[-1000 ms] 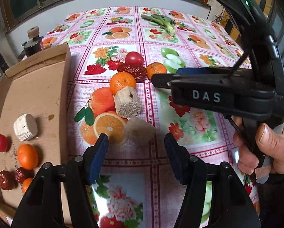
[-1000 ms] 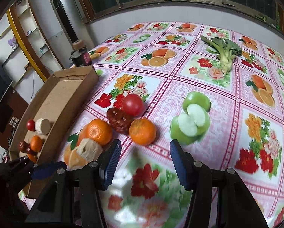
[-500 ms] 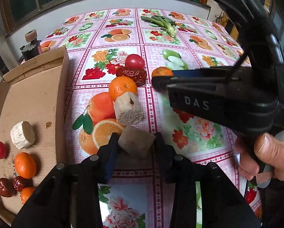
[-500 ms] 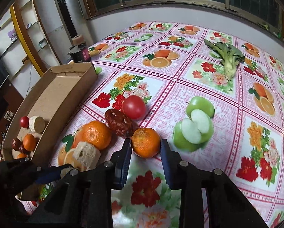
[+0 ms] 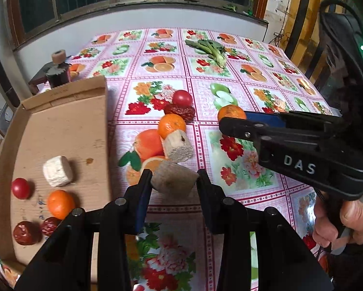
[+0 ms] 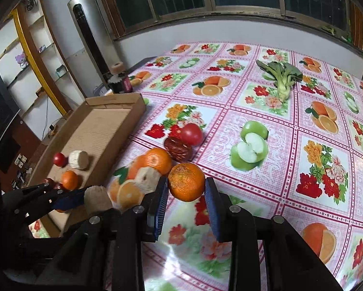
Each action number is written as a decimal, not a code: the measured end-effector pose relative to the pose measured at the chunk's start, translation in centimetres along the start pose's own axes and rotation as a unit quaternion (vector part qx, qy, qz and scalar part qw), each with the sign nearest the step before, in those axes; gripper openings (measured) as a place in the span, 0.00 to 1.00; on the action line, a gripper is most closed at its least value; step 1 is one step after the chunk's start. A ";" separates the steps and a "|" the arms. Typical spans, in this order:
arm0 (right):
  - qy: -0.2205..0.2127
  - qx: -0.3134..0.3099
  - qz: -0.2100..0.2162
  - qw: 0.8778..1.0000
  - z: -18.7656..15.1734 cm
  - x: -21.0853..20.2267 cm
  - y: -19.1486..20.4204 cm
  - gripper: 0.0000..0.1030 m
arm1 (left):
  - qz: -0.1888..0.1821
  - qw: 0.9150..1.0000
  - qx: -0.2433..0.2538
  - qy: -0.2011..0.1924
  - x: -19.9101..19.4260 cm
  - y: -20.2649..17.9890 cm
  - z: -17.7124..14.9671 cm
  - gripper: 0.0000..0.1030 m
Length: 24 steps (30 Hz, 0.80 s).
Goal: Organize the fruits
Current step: 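Grasp the yam piece with the left gripper while the right gripper grasps the orange, then carry the yam piece and orange over the tray with both grippers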
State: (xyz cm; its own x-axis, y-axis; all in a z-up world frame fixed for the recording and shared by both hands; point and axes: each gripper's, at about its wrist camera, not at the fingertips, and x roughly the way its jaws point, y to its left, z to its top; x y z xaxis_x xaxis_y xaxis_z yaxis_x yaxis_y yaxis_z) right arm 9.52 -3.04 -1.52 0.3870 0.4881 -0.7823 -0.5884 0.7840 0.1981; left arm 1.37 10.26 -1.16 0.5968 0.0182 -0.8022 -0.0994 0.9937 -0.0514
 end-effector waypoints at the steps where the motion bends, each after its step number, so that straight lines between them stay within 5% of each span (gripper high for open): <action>1: -0.003 -0.001 0.001 1.000 0.0 -0.2 0.3 0.30 | 0.002 1.000 0.000 -0.003 -0.3 0.2 0.0 0.34; 24: -0.017 -0.035 0.032 0.999 1.6 -0.8 6.5 0.30 | 0.023 0.998 -0.044 -0.028 -3.2 5.6 -0.2 0.34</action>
State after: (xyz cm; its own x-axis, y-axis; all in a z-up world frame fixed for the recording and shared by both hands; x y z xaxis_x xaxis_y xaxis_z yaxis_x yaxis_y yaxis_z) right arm 6.48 2.29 1.34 0.3713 0.5496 -0.7484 -0.6596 0.7234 0.2040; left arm -1.25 15.77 0.99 0.6327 0.0729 -0.7710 -0.1967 0.9780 -0.0689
